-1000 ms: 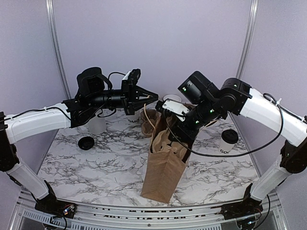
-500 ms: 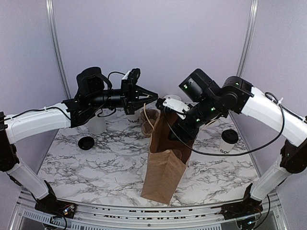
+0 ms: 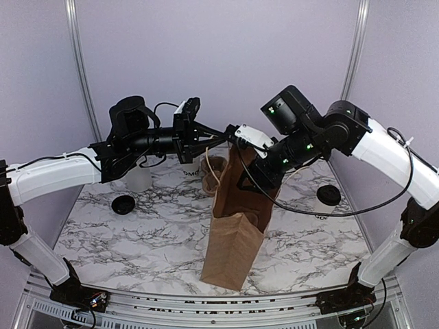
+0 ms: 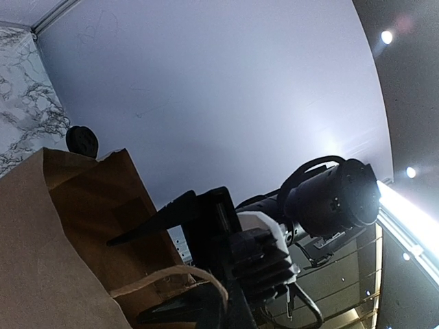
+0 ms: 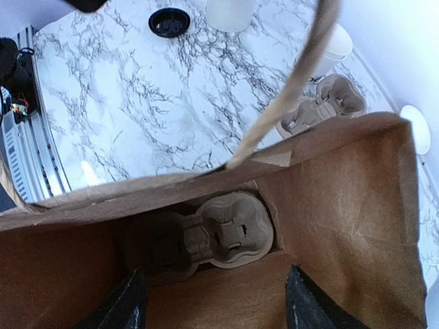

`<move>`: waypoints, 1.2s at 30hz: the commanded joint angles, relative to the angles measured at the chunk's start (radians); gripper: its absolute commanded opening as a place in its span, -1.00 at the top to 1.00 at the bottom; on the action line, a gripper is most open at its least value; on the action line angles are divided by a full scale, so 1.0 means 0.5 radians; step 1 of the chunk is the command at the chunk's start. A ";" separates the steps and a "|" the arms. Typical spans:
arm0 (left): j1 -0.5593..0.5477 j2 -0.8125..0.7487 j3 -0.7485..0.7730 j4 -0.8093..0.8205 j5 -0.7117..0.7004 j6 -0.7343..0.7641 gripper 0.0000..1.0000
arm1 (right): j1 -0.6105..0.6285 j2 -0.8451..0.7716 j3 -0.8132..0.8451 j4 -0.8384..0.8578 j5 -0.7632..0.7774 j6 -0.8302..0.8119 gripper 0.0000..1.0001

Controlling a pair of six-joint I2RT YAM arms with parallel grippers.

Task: Pack the takeout coffee

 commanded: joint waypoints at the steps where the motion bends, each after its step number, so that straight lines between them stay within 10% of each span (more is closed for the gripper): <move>1: -0.021 -0.020 -0.014 0.055 0.045 0.026 1.00 | 0.003 -0.040 0.095 0.185 0.031 0.069 -0.38; 21: -0.027 -0.061 -0.046 0.057 0.036 0.040 0.88 | -0.004 -0.146 -0.055 0.826 0.464 0.167 -0.85; 36: 0.036 -0.187 -0.081 -0.139 -0.053 0.175 0.17 | -0.048 -0.374 -0.202 1.137 0.749 0.277 -0.99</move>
